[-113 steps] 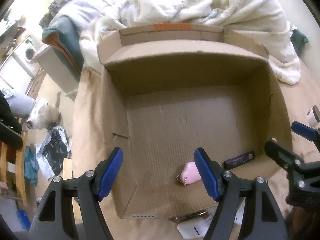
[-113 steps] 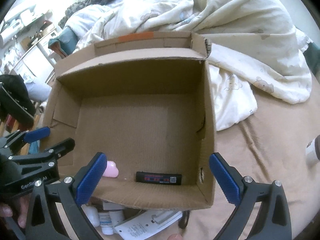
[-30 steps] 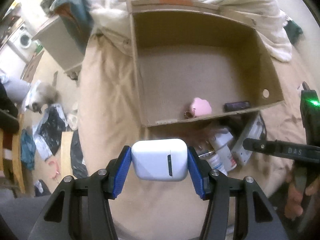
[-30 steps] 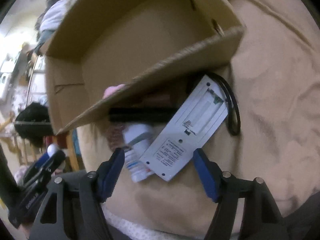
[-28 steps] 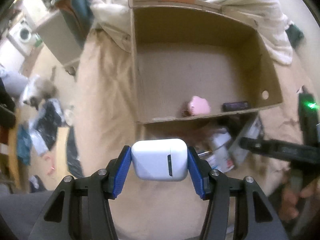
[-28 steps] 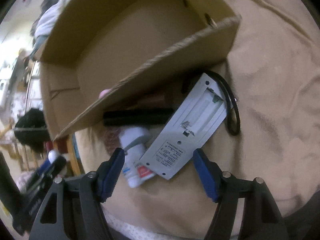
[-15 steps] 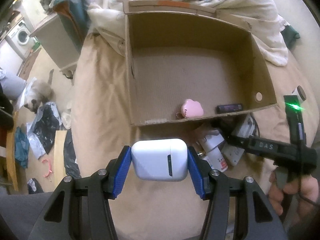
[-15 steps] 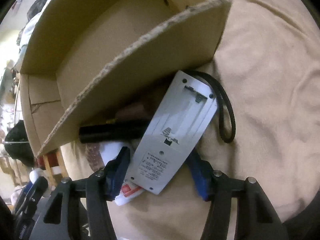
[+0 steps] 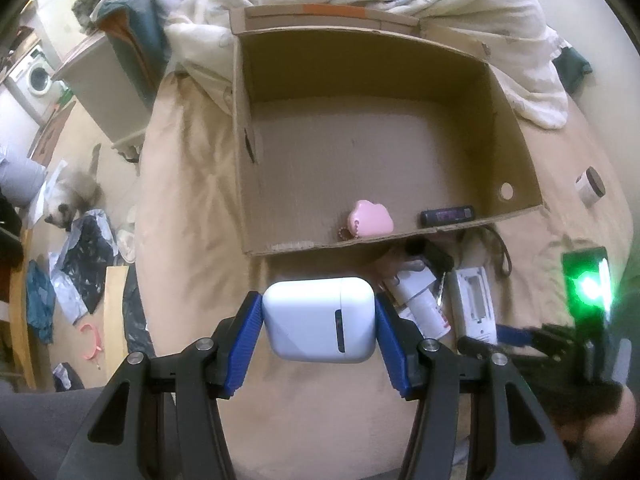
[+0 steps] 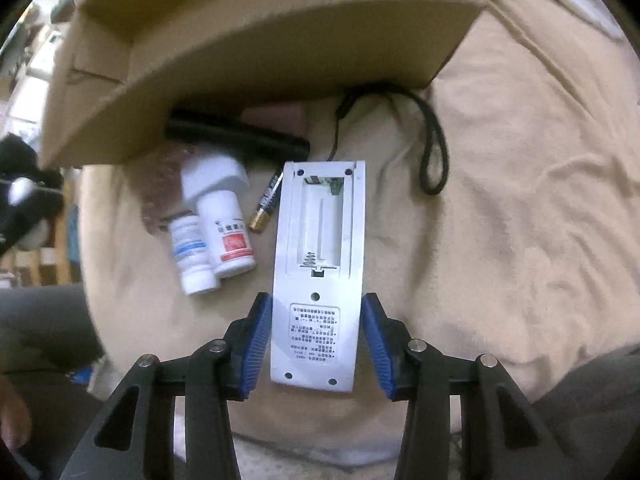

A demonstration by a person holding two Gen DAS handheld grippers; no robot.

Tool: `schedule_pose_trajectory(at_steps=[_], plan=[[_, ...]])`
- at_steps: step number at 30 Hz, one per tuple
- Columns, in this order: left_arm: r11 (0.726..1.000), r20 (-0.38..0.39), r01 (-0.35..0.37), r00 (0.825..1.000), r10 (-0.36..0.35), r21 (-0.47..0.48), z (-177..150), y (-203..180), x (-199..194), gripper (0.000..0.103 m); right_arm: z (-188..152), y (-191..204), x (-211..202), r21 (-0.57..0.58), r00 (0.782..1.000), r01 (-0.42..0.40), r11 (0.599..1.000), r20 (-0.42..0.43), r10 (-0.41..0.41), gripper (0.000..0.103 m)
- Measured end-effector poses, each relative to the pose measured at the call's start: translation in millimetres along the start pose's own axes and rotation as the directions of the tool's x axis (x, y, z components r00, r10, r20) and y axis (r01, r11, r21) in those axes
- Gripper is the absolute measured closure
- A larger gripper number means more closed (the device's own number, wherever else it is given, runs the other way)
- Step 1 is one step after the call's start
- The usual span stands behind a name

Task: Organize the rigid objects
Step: 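Lift both held items and carry them over the box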

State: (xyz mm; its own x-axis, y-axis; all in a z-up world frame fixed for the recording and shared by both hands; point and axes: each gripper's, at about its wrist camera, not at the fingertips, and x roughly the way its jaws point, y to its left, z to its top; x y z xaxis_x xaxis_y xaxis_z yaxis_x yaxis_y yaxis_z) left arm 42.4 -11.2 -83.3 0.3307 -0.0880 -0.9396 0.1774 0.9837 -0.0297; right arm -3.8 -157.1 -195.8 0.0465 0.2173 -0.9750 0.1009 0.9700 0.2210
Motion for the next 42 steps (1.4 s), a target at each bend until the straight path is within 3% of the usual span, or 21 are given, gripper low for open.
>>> schedule_pose_trajectory(at_steps=[6,13,22,25,33,42], plan=[[1.000,-0.012,-0.027,1.000,0.027,0.001,-1.2,2.9,5.3,0.051,14.1,-3.6,12.8,0.046,1.000,-0.009,0.999,0.004,0.008,0.055],[1.000,-0.033,-0.016,0.999,0.016,0.006,-2.7,2.5,10.3,0.051,1.2,-25.2,-27.0,0.089,0.993,-0.097,0.991,0.082,0.090,0.055],[1.000,-0.020,-0.030,0.999,0.030,0.006,-4.0,2.8,9.1,0.051,-17.1,-47.5,-87.3,0.087,0.952,-0.247,0.965,0.210,0.224,0.055],[0.999,0.011,-0.033,0.999,0.033,-0.004,-2.7,4.0,2.6,0.051,-15.5,-53.9,-105.7,0.089,0.939,-0.256,0.962,0.259,0.226,0.055],[0.999,0.081,-0.031,0.996,0.032,-0.016,7.2,4.4,-18.8,0.051,15.8,-73.3,-147.6,0.052,0.916,-0.256,0.965,0.332,0.226,0.055],[1.000,0.095,-0.021,0.995,0.021,0.004,77.2,-10.3,-19.1,0.051,84.3,-41.4,-162.4,-0.052,0.893,-0.238,0.970,0.380,0.240,0.055]])
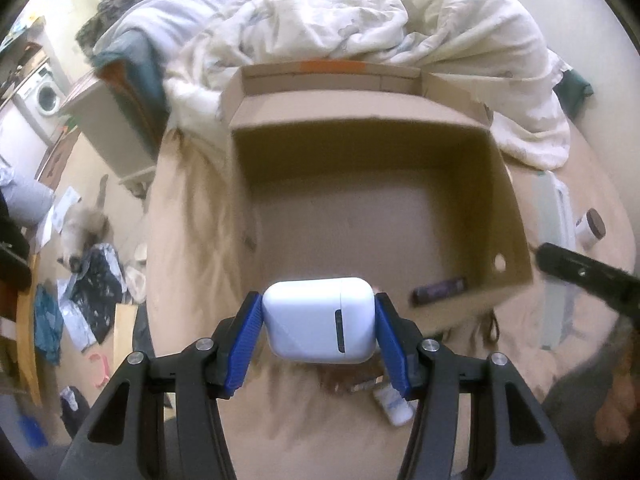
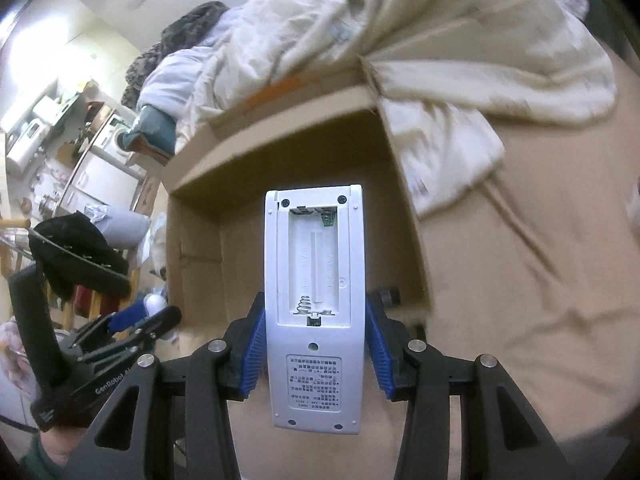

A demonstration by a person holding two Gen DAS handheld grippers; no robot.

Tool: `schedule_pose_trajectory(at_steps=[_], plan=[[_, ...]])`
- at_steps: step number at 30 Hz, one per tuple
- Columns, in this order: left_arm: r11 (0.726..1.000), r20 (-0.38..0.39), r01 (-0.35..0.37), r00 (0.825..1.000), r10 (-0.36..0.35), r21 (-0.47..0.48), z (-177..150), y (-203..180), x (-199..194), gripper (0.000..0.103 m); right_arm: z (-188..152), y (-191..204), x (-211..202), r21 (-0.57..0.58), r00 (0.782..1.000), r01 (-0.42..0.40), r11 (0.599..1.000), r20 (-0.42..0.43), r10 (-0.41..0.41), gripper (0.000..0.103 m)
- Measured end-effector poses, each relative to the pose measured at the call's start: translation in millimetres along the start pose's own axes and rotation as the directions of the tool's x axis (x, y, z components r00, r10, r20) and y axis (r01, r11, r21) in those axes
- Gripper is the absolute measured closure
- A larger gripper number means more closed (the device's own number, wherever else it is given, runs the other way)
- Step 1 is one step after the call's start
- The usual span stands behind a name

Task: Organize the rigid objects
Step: 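Lift both held items and carry them over the box, then lower both items into the box and open both tools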

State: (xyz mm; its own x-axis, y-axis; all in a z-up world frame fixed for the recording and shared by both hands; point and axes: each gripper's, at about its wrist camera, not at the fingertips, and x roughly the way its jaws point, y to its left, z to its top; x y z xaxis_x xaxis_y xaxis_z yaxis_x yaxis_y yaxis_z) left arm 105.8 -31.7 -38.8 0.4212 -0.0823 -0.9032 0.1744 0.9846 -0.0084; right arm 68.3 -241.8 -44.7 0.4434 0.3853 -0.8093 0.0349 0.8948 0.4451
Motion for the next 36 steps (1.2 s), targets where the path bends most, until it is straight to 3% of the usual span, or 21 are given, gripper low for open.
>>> schedule_pose_trajectory(at_steps=[4,8,13,15,25,36], plan=[[0.999,0.015,-0.033,0.999,0.032,0.028,25.4,-5.7,17.4,0.051,25.4,8.3,25.5,-0.041,1.000,0.003,0.999,0.008,-0.003,0.055],[0.997,0.058,-0.021,0.998,0.016,0.079,23.9,-11.3,43.0,0.051,32.1,5.9,57.4,-0.086,0.998,0.053,0.995,0.027,-0.050,0.055],[0.994,0.002,-0.024,1.000,0.024,0.105,22.3,-18.1,70.5,0.051,19.2,-2.4,86.6,-0.130,0.991,0.134,0.982,0.011,-0.134,0.055],[0.988,0.001,-0.074,0.997,0.074,0.136,22.1,-22.3,78.8,0.051,18.8,-3.4,88.2,-0.121,0.993,0.119,0.986,0.015,-0.118,0.055],[0.981,-0.051,-0.107,0.992,0.117,0.164,11.7,-25.2,100.1,0.051,15.1,2.4,97.4,-0.167,0.983,0.181,0.969,0.032,-0.179,0.055],[0.978,-0.042,-0.102,0.993,0.112,0.183,6.0,-29.5,93.5,0.051,17.5,6.4,103.2,-0.197,0.971,0.238,0.951,0.040,-0.235,0.055]])
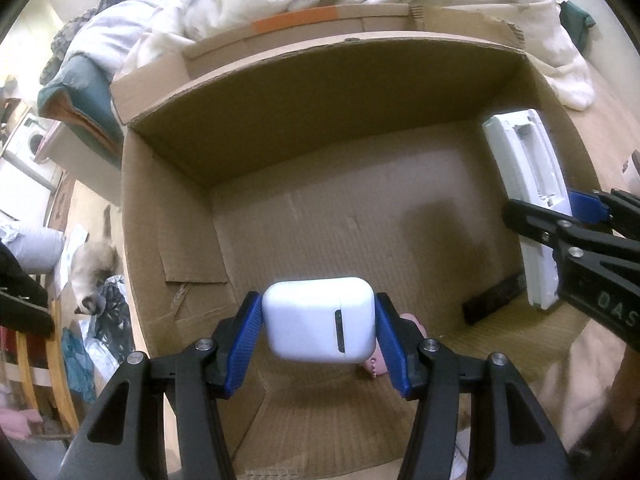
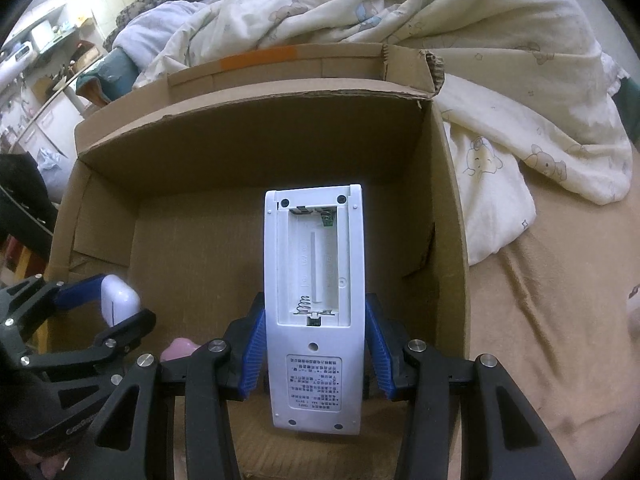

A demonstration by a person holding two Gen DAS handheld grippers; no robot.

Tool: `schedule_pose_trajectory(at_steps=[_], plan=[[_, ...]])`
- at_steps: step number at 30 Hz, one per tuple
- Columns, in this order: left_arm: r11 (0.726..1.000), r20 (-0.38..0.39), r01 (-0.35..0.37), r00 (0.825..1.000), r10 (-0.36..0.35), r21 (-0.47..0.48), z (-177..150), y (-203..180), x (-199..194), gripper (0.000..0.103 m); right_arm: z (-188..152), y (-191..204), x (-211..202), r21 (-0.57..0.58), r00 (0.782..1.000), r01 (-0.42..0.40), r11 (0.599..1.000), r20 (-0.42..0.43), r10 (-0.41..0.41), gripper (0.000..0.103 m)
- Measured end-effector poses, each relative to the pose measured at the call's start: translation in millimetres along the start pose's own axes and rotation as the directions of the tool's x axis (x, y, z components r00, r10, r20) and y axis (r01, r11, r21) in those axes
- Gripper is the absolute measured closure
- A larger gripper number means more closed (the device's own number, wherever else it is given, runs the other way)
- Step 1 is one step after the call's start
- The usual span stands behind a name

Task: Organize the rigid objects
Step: 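Lower both items into the box and open both tools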

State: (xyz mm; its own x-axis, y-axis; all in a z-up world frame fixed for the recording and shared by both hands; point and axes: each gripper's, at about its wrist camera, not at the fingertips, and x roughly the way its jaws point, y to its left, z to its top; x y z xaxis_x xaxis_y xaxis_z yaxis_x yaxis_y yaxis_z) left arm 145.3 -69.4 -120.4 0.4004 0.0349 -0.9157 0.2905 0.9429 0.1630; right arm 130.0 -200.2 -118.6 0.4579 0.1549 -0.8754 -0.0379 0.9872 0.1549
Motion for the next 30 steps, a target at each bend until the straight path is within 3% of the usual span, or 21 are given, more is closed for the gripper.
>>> schedule_pose_trajectory(at_steps=[14,16,19,21,30], plan=[[1.000,-0.002,-0.025,1.000,0.025,0.018,0.3,-2.0,2.1,0.051,0.5,0.1,-0.3,0.001,1.000,0.000,1.000,-0.026,0.000,0.053],[0.999,-0.005,-0.021,1.000,0.021,0.040,0.8,-4.4,2.7,0.049,1.6,-0.9,-1.6,0.011,1.000,-0.010,1.000,-0.018,0.010,0.035],[0.999,0.006,-0.009,1.000,0.009,0.039,0.2,-5.9,-1.6,0.035,4.2,-4.3,-6.5,0.044,0.999,-0.039,0.998,0.012,0.039,0.018],[0.999,0.019,0.014,1.000,-0.015,0.029,0.4,-5.4,-6.1,0.033,5.5,-8.0,-11.3,0.069,0.998,-0.060,0.996,0.029,0.058,0.010],[0.999,0.018,0.034,0.999,-0.035,0.006,2.0,-3.9,-9.7,0.032,6.1,-10.1,-18.6,0.090,0.994,-0.099,0.991,0.054,0.095,0.009]])
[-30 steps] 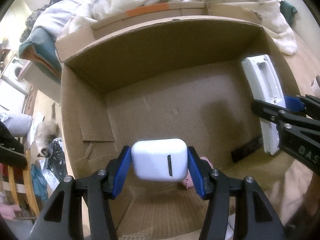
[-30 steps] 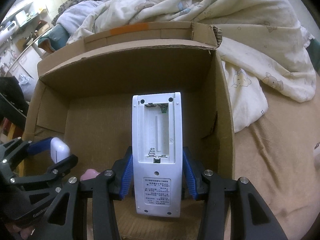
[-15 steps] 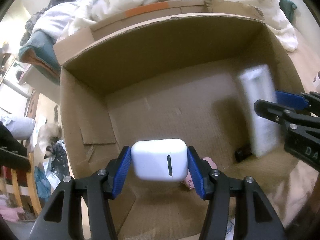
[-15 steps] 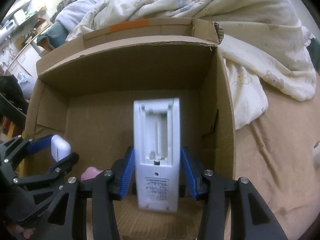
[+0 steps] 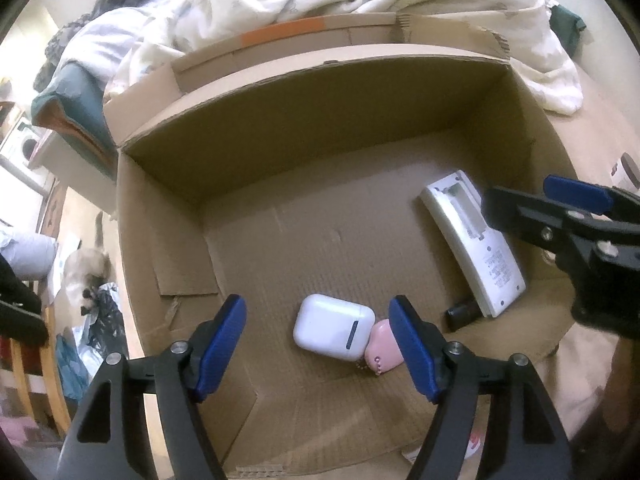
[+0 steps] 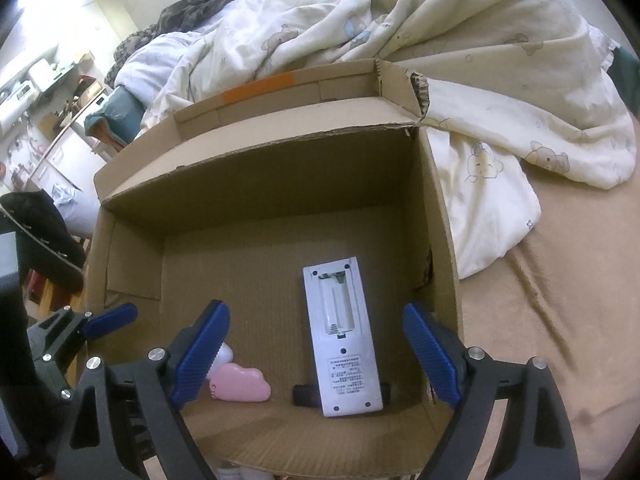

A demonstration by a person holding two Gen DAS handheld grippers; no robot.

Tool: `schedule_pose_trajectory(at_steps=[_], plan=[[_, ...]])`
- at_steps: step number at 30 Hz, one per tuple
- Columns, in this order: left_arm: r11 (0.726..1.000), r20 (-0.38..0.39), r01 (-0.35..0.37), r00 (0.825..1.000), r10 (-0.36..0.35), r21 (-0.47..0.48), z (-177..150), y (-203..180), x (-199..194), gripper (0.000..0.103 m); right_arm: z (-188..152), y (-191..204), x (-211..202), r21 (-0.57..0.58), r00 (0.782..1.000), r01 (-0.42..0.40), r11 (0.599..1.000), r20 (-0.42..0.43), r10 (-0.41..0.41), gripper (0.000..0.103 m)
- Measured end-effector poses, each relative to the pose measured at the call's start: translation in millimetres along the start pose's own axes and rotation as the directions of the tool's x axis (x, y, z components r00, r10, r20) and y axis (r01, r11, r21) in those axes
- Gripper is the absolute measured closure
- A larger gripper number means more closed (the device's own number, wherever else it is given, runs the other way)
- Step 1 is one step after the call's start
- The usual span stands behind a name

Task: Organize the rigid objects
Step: 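Lower both items into the box and open both tools, then withdraw both tools from the box toward the pill bottles in front of it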

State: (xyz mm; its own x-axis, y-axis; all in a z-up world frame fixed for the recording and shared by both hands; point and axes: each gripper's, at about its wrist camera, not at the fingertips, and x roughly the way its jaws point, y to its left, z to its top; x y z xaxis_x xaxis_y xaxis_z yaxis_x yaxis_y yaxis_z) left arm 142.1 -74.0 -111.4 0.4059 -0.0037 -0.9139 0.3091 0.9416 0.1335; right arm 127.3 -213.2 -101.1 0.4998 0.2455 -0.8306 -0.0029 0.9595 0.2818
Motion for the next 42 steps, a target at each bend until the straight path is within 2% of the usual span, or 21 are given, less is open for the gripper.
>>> schedule_pose_trajectory(at_steps=[9,19,24,27,32,37,42], plan=[[0.999,-0.007,-0.007,1.000,0.006,-0.053,4.7,10.0,1.4,0.032,1.1,7.6,-6.2,-0.042,0.998,0.004,0.999,0.057,-0.002,0.009],[0.998,0.020,-0.029,0.999,0.030,-0.061,7.0,12.7,-3.4,0.032,1.5,6.6,-6.3,-0.033,0.999,-0.014,0.999,0.044,0.016,0.009],[0.995,0.078,-0.021,0.997,0.029,-0.099,6.8,24.6,-28.4,0.032,1.9,0.8,-18.4,-0.012,0.999,-0.014,1.000,0.052,0.014,0.009],[0.992,0.098,-0.009,0.995,0.022,-0.129,3.2,34.7,-48.1,0.032,-0.8,-2.7,-34.7,-0.005,0.997,-0.046,0.999,0.054,0.046,0.009],[0.982,0.022,0.004,1.000,0.000,-0.186,-12.8,46.0,-61.6,0.032,-14.3,-1.9,-61.6,-0.036,0.996,-0.046,0.998,0.071,0.049,0.009],[0.977,-0.022,0.004,1.000,-0.009,-0.215,-40.9,49.8,-71.4,0.032,-34.9,-9.1,-73.2,0.027,0.995,-0.094,0.995,0.033,0.093,0.009],[0.952,-0.041,0.033,0.998,-0.048,-0.305,-70.2,65.7,-73.4,0.032,-62.2,-12.8,-77.1,0.089,0.987,-0.154,0.984,-0.024,0.157,0.009]])
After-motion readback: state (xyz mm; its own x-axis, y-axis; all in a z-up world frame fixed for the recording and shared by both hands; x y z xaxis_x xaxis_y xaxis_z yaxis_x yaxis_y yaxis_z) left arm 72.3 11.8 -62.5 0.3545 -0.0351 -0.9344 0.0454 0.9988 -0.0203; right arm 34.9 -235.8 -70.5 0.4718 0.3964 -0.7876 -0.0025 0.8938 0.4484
